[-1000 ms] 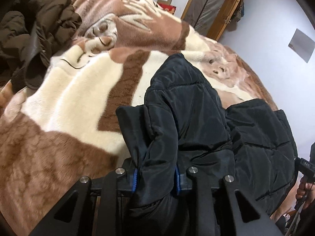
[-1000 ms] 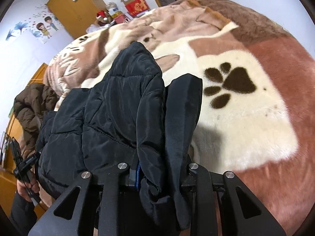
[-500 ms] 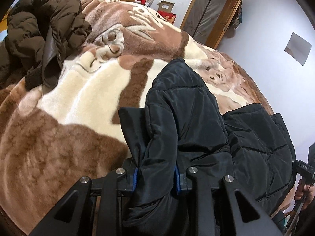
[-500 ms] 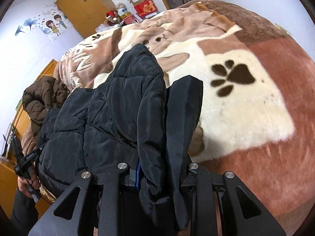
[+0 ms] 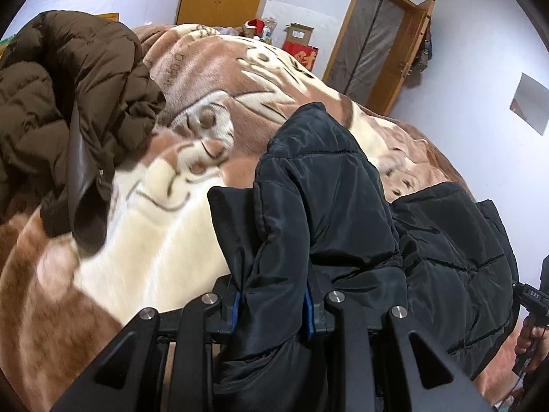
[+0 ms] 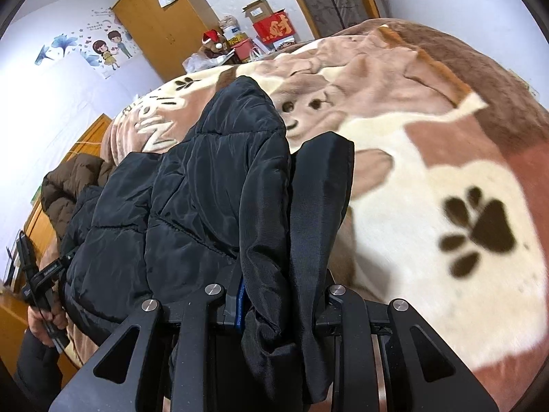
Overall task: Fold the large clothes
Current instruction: 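Hold the folded edge down with both tools, pressing it onto the bundle, then open both tools and release the folded black jacket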
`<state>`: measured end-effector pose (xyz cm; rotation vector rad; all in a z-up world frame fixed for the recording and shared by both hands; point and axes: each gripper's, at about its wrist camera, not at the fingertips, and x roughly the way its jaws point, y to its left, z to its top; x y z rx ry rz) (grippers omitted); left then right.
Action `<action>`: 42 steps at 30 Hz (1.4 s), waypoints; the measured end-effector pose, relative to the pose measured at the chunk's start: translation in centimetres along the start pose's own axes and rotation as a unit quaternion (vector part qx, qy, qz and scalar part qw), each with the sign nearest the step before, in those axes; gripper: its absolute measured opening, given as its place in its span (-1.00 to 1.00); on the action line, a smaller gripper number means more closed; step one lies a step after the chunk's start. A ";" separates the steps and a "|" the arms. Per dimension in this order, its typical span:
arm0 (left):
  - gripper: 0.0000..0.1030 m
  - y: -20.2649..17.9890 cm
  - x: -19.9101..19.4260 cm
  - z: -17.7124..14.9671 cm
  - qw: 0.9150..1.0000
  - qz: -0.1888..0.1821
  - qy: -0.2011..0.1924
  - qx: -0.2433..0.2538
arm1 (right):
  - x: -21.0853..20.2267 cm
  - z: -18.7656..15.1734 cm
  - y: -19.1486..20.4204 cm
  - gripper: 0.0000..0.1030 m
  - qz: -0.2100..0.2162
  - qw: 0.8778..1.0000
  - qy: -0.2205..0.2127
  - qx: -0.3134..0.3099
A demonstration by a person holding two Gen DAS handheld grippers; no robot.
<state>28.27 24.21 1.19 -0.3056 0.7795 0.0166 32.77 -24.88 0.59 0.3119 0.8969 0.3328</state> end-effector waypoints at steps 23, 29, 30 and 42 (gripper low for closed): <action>0.08 7.3 3.7 -2.3 0.991 0.081 -0.009 -0.104 | 0.5 -1.7 -1.8 0.15 -0.049 0.998 -0.017 0.036; 0.08 3.6 3.8 -4.9 0.998 0.051 0.007 -0.040 | 3.8 -4.7 1.3 0.14 -0.057 0.997 0.048 -0.031; 0.08 3.2 5.0 -5.6 0.998 0.056 0.029 -0.026 | 4.8 -4.8 1.4 0.14 -0.063 0.996 0.059 -0.029; 0.15 0.4 0.9 -7.3 0.997 0.073 0.009 -0.023 | -0.1 -6.6 3.5 0.14 -0.100 0.992 0.025 -0.066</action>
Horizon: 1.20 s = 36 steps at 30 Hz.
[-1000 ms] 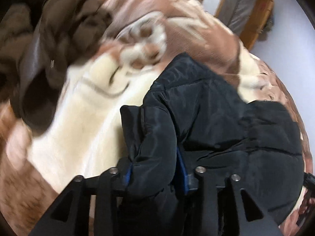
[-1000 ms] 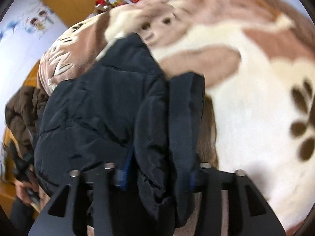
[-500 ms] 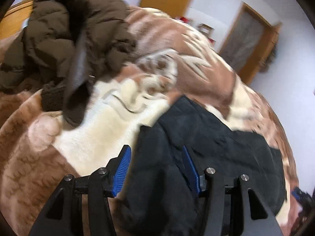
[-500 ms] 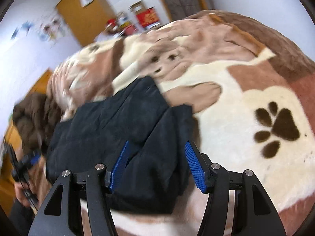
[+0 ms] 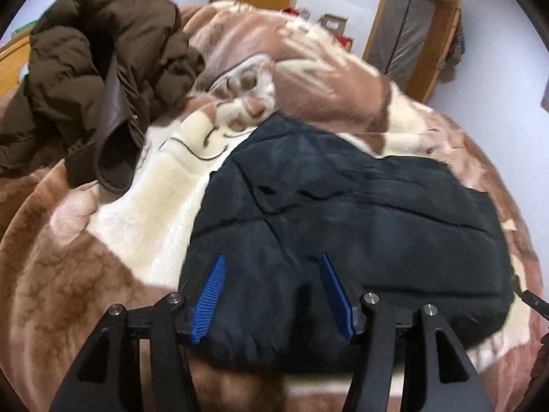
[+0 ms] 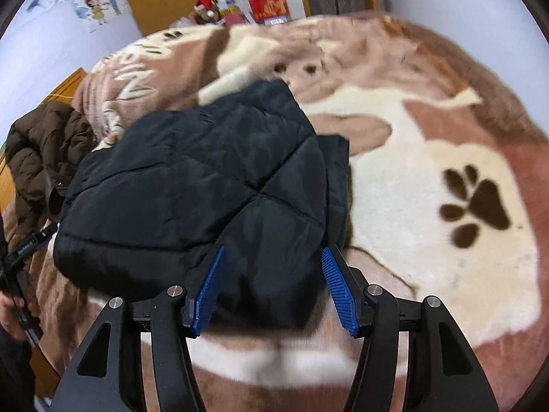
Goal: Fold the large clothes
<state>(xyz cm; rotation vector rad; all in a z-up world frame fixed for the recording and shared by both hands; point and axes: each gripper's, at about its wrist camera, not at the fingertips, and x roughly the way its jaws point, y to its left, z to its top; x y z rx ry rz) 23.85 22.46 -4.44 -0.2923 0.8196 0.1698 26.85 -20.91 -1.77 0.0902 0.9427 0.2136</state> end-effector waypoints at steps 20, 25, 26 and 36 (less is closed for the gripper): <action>0.39 -10.0 -18.5 -13.7 0.996 -0.014 -0.010 0.085 | -14.4 -13.8 6.9 0.14 -0.003 0.993 -0.053 -0.104; 0.39 -10.4 -20.1 -14.6 0.997 -0.024 -0.013 0.076 | -15.8 -14.7 7.9 0.14 -0.005 0.989 -0.071 -0.126; 0.39 -10.5 -20.3 -14.7 0.997 -0.024 -0.015 0.076 | -15.8 -14.8 8.0 0.14 -0.005 0.989 -0.072 -0.129; 0.39 -10.1 -20.0 -15.5 0.997 -0.020 -0.008 0.067 | -15.1 -15.3 8.7 0.14 -0.003 0.989 -0.058 -0.133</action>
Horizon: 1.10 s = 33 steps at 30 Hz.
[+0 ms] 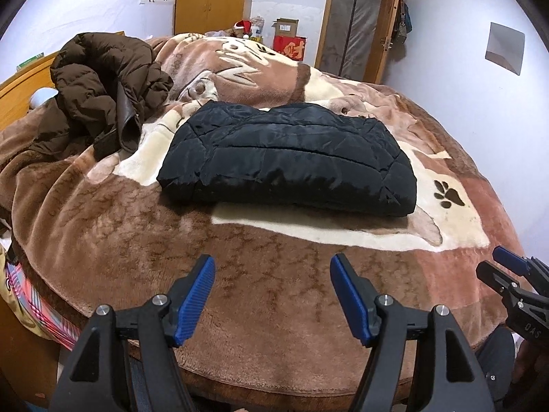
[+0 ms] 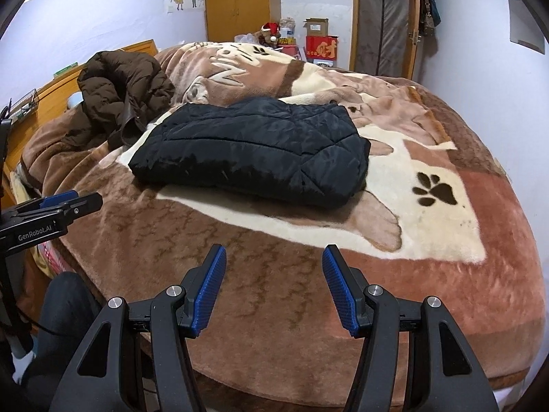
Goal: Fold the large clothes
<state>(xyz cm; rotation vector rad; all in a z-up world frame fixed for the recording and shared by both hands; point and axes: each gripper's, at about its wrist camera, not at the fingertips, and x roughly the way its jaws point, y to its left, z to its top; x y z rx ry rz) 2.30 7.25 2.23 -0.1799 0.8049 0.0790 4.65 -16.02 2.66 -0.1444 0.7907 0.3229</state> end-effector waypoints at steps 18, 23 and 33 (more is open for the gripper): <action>0.39 0.0 0.7 -0.6 1.000 0.005 0.008 -0.003 | 0.7 -0.2 0.8 0.14 0.004 1.000 0.016 -0.003; 0.39 0.1 0.7 -0.5 1.000 0.003 0.009 -0.001 | 0.8 -0.3 0.8 0.14 0.004 1.000 0.016 -0.004; 0.39 0.1 0.6 -0.6 1.000 0.002 0.010 -0.005 | 0.8 -0.3 0.8 0.14 0.004 1.000 0.017 -0.003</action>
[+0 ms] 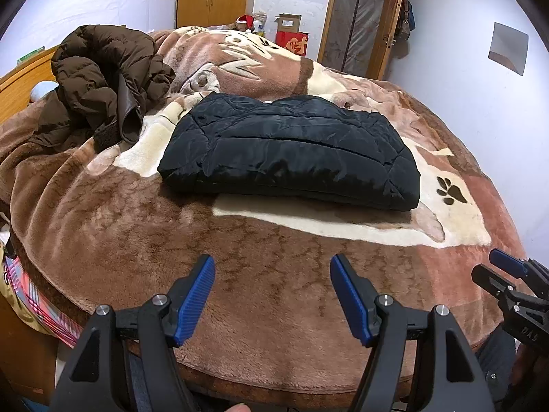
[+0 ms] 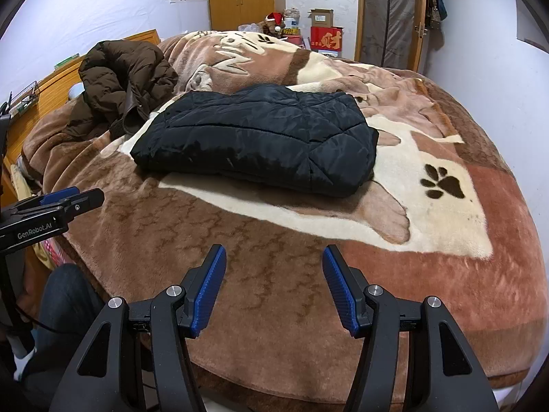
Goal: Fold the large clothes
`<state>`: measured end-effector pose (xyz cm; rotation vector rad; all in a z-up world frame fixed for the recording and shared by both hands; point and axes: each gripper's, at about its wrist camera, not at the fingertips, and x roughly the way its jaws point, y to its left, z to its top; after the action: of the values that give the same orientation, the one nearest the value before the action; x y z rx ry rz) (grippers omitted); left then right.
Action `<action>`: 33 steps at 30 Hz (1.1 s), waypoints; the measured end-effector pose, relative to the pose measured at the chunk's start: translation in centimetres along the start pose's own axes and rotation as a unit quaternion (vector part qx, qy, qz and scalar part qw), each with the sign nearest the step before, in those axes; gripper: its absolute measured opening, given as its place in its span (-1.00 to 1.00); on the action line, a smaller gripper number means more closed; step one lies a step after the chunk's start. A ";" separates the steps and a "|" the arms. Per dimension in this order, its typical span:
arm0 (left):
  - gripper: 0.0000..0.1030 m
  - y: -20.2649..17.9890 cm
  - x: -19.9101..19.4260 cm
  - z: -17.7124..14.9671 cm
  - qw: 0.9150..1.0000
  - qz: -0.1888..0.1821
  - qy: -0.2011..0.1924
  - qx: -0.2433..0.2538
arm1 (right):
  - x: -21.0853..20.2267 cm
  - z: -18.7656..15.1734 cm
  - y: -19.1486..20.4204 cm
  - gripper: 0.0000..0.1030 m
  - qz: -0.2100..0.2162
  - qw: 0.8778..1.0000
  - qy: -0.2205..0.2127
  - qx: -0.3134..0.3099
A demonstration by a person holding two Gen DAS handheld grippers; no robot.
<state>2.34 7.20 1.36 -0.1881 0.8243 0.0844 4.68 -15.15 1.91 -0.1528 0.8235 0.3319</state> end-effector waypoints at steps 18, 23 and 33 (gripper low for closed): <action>0.39 -0.6 -0.5 -0.1 1.000 0.002 -0.008 -0.002 | 0.0 0.0 0.0 0.14 0.000 1.000 0.000 0.000; 0.39 -0.6 -0.7 0.0 1.000 0.005 -0.009 -0.004 | 0.0 0.0 0.0 0.14 0.000 1.000 0.000 0.000; 0.39 -0.5 -0.5 0.0 1.000 0.007 -0.001 -0.012 | 0.0 0.0 0.0 0.14 0.000 1.000 0.001 0.000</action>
<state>2.07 6.76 1.83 -0.2049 0.8237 0.1083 4.72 -15.17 1.91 -0.1533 0.8256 0.3308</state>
